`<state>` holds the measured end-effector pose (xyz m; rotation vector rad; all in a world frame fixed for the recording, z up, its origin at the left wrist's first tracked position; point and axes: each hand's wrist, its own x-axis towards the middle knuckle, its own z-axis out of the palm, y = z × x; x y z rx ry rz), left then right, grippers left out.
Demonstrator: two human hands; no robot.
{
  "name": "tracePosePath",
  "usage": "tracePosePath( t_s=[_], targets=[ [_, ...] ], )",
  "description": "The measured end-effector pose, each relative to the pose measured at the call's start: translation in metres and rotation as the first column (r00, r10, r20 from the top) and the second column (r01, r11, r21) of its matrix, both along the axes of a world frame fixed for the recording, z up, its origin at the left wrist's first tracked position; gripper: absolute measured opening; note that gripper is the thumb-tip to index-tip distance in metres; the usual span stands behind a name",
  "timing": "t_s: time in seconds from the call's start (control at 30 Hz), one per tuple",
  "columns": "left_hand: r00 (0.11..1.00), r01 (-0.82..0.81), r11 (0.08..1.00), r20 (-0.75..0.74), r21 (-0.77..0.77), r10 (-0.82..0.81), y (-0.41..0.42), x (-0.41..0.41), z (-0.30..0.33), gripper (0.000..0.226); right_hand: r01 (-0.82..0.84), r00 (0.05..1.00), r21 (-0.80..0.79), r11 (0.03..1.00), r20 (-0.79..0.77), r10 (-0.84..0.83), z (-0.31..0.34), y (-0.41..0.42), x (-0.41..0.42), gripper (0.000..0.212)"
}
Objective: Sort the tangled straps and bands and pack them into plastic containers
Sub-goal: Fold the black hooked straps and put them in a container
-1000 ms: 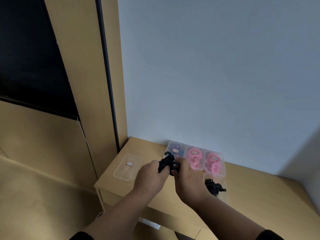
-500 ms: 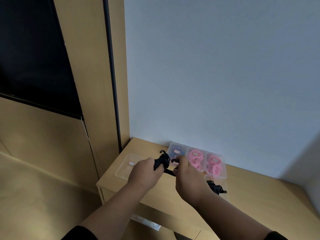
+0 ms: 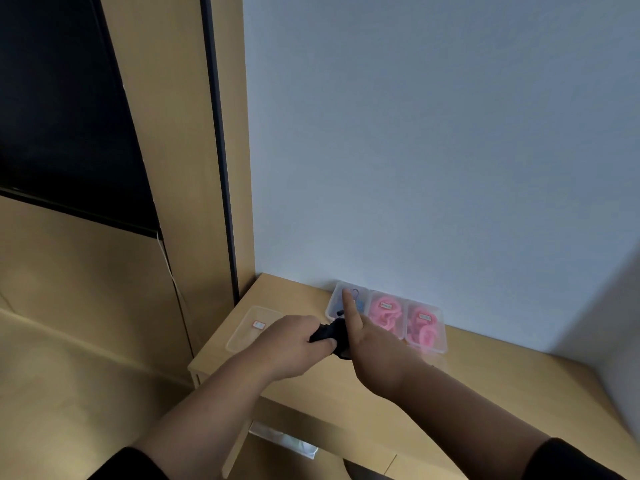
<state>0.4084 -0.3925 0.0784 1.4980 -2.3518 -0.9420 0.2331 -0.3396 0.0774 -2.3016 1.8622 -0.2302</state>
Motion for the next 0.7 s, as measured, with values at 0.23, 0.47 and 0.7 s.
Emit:
tracePosePath(
  t_s=[0.23, 0.47, 0.7],
  targets=[
    [0.926, 0.006, 0.972, -0.368, 0.235, 0.084, 0.012, 0.006, -0.012, 0.019, -0.005, 0.996, -0.023, 1.000, -0.087, 0.003, -0.010, -0.004, 0.005, 0.101],
    [0.840, 0.057, 0.940, -0.525, 0.336, 0.137, 0.012, 0.006, -0.025, 0.020, 0.036, 0.987, -0.040, 0.999, -0.155, -0.041, -0.009, 0.005, 0.002, 0.093],
    [0.785, 0.060, 0.924, -0.590, 0.378, 0.190, 0.011, -0.008, -0.031, 0.029, 0.050, 0.975, -0.065, 0.997, -0.212, -0.063, -0.010, 0.002, -0.020, 0.093]
  ],
)
